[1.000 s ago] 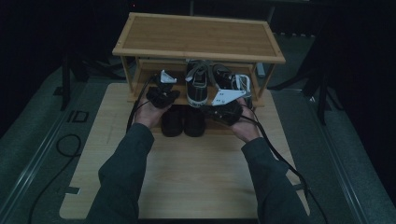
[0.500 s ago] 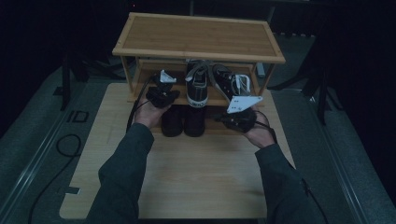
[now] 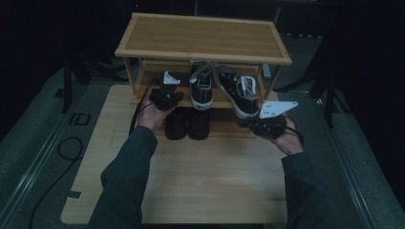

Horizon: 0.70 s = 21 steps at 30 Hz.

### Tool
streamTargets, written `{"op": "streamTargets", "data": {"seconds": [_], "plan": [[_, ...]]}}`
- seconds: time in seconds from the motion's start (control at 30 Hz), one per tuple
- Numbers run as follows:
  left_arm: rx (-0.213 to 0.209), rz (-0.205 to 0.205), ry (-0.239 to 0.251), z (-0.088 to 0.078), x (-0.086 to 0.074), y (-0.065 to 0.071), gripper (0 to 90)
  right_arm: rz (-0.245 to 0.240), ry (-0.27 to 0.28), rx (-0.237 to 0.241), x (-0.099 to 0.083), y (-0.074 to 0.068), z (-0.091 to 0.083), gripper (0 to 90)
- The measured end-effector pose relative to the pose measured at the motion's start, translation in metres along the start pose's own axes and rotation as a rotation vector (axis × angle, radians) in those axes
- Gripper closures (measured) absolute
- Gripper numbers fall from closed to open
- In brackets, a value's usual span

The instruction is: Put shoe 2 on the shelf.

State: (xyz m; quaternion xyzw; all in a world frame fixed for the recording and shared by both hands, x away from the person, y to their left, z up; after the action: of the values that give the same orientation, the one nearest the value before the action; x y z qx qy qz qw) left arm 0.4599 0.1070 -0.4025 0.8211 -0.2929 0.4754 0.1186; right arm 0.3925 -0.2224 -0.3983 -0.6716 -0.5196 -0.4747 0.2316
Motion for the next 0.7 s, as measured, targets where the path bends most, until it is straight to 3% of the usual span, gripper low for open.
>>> {"op": "streamTargets", "data": {"seconds": [0.47,0.7], "plan": [[0.000,0.004,-0.002,0.000,0.000,0.000,90.0,0.051,0.000,-0.053,-0.019,0.020,-0.029,90.0],[-0.002,0.003,-0.003,0.000,0.000,0.000,90.0,0.112,0.032,-0.030,-0.031,0.031,-0.033,90.0]]}}
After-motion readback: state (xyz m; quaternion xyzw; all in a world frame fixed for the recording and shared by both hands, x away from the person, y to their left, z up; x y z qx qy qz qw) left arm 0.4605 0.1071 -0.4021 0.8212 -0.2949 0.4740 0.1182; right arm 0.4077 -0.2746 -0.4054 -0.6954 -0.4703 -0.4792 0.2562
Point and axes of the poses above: each handheld gripper's, and its own axes: z roughly forward along the jaws, x roughly out of its top, y roughly to its right, the point moved 2 cm from there along z, roughly forward along the jaws, and after that the axes turned 4 degrees about y, right-handed, at the moved point
